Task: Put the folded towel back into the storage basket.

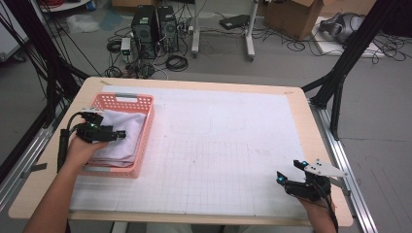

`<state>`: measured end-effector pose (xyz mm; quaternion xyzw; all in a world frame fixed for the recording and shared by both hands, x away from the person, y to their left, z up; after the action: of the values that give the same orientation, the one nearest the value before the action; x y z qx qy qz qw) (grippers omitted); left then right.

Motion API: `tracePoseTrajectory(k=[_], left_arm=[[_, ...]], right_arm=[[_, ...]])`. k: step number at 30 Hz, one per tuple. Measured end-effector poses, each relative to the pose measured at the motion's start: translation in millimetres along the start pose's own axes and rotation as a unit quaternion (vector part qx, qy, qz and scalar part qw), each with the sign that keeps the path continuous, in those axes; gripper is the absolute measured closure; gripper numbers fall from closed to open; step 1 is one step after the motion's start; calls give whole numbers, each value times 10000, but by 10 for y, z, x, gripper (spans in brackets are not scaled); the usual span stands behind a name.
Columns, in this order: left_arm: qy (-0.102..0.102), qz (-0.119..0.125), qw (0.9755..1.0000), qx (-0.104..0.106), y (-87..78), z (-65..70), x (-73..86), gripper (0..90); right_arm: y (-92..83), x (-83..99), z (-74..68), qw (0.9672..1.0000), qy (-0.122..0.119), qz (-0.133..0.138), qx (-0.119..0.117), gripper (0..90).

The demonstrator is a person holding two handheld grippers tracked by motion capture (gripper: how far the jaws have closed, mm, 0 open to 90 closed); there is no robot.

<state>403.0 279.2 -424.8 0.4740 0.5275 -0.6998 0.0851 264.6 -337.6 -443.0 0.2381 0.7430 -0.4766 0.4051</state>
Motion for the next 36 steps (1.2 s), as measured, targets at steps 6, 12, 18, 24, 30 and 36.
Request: tracePoseTrajectory(k=[6, 12, 18, 24, 30, 36], left_arm=[[-20, 1290, 9916, -37, -321, 37, -149, 308], [260, 2248, 9740, 39, -554, 294, -314, 233], [520, 2613, 9634, 282, -609, 633, -448, 177], [820, 2712, 9574, 551, -534, 985, -507, 201], [1068, 2778, 9509, 851, -434, 1362, -579, 202], [1273, 2760, 9473, 1015, -275, 1664, -617, 204]], right_arm=[[1, -4, -1, 10000, 3, 30, -7, 207], [-2, -17, -14, 10000, -17, 71, -20, 207], [-21, -33, -10, 9999, 34, 144, -51, 207], [-21, -44, -8, 9998, 25, 185, -83, 206], [-19, -44, -1, 9998, 36, 185, -102, 206], [-26, -52, -15, 9997, 14, 202, -120, 206]])
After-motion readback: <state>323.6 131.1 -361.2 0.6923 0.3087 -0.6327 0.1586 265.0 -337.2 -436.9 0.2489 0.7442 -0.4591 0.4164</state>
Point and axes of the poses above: each handheld gripper's, and its own axes: y roughly forward along the jaws, x roughly out of its underside, z roughly to its right, the point moved 4 cm from there along y, roughly forward along the jaws, and after that the axes turned 15 degrees about y, right-handed, at the moved point
